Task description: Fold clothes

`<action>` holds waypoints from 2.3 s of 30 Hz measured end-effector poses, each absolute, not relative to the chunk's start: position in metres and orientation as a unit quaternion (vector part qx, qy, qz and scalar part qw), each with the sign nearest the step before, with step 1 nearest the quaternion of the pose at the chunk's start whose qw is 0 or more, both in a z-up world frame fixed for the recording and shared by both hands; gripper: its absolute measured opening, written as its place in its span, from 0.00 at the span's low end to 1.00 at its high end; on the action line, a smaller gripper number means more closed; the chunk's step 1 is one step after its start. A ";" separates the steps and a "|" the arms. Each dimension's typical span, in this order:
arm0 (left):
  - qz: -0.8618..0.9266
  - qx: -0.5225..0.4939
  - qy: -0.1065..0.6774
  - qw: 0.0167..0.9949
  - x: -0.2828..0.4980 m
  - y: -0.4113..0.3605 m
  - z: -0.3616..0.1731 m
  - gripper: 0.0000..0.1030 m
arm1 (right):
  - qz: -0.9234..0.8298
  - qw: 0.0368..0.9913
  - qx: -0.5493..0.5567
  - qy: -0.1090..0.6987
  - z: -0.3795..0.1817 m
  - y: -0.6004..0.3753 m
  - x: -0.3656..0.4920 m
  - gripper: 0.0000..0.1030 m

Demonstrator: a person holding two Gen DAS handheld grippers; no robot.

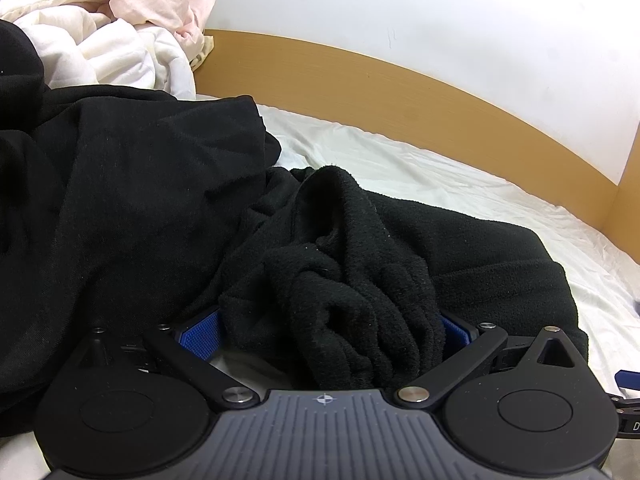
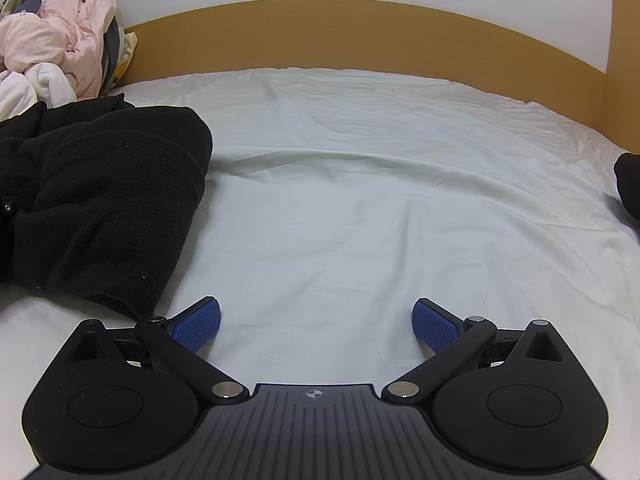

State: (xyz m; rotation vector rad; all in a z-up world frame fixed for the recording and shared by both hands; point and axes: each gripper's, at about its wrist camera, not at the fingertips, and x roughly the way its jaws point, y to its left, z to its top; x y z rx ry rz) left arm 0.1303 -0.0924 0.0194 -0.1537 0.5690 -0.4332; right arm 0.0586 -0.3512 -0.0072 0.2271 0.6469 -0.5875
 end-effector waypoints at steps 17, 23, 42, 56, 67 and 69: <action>-0.212 -0.074 0.278 0.934 0.163 -0.086 0.018 1.00 | -0.284 0.900 0.110 0.313 -0.008 -0.350 0.058 1.00; -0.210 -0.074 0.276 0.935 0.156 -0.087 0.016 1.00 | -0.284 0.900 0.110 0.313 -0.008 -0.351 0.059 1.00; -0.211 -0.078 0.277 0.934 0.150 -0.090 0.017 1.00 | -0.284 0.900 0.110 0.313 -0.008 -0.351 0.059 1.00; -0.212 -0.080 0.277 0.934 0.138 -0.092 0.017 1.00 | -0.284 0.900 0.110 0.313 -0.008 -0.350 0.059 1.00; -0.212 -0.080 0.278 0.934 0.129 -0.094 0.019 1.00 | -0.284 0.900 0.110 0.313 -0.008 -0.350 0.059 1.00; -0.212 -0.081 0.278 0.934 0.128 -0.094 0.018 1.00 | -0.284 0.900 0.110 0.313 -0.008 -0.350 0.059 1.00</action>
